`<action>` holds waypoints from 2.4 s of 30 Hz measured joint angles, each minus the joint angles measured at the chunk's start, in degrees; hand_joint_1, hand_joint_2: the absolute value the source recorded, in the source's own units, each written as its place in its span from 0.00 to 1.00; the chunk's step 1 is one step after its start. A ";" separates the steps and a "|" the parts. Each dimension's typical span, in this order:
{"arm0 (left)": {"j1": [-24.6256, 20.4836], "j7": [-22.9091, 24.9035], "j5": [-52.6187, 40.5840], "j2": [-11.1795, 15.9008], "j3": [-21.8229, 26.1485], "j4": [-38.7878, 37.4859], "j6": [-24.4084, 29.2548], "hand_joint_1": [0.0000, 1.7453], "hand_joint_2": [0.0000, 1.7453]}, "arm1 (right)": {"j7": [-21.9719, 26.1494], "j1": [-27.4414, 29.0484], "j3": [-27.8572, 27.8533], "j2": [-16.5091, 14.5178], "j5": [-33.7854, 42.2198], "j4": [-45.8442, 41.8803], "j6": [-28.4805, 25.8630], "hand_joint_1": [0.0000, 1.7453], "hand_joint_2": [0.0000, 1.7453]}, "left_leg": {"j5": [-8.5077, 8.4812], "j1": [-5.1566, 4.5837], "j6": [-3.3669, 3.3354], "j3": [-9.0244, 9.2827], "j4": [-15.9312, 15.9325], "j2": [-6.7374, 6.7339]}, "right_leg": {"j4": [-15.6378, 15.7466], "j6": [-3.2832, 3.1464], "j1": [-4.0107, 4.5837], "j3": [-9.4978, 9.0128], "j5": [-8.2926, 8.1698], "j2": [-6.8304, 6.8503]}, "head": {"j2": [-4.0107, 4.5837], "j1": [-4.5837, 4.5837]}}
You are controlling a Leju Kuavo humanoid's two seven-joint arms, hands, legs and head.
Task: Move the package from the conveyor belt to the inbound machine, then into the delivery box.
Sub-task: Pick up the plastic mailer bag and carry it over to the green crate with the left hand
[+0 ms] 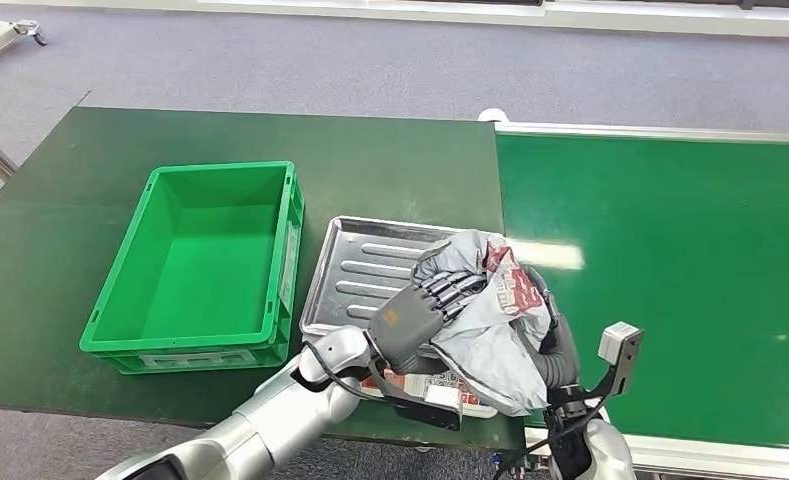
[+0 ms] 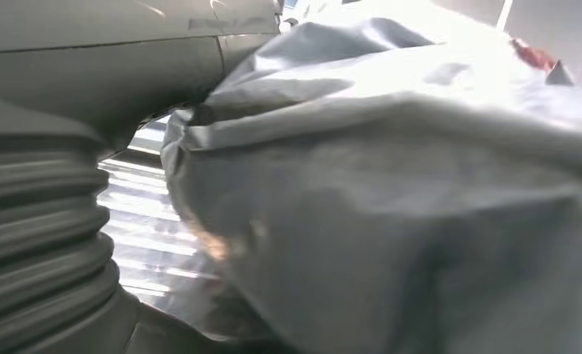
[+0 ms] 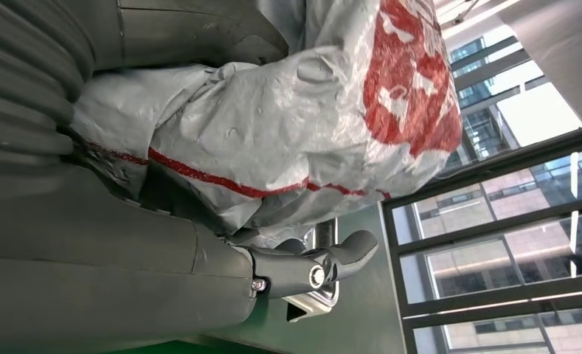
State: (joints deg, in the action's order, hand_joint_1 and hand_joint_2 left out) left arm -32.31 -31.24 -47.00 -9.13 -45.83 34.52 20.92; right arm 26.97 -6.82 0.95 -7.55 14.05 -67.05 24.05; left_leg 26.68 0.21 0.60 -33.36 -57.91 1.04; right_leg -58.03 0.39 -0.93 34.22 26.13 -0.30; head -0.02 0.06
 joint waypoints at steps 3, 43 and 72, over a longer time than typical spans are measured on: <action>-0.41 0.34 1.12 -1.64 0.64 -1.73 1.57 0.00 1.00 | -0.15 0.47 -0.21 -0.08 0.01 -0.73 -0.17 0.00 1.00 | 0.00 0.00 0.00 -0.01 0.00 -0.02 | 0.00 0.00 0.01 0.02 0.00 0.00 | 0.00 0.00; -1.99 -3.83 0.66 -6.00 13.23 0.13 -2.89 1.00 1.00 | -1.09 0.00 -4.11 -1.69 -0.79 0.02 -0.13 0.00 1.00 | -0.03 0.01 0.03 -0.07 0.01 -0.06 | -0.01 -0.01 0.03 0.07 -0.01 -0.05 | 0.00 -0.01; -0.41 12.63 -16.39 12.71 31.81 23.17 7.10 1.00 1.00 | -1.87 2.87 -6.24 -1.87 -0.29 0.84 -1.65 0.00 1.00 | -0.01 0.02 0.17 -0.14 0.10 -0.25 | -0.05 -0.08 0.11 0.23 0.03 -0.31 | 0.00 -0.01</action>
State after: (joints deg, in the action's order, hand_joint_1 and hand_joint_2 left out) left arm -32.72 -18.61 -63.40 3.58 -14.02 57.69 28.02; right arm 25.09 -3.95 -5.30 -9.41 13.76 -66.21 22.40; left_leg 26.67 0.23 0.77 -33.50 -57.82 0.79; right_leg -58.08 0.31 -0.82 34.45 26.16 -0.60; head -0.02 0.05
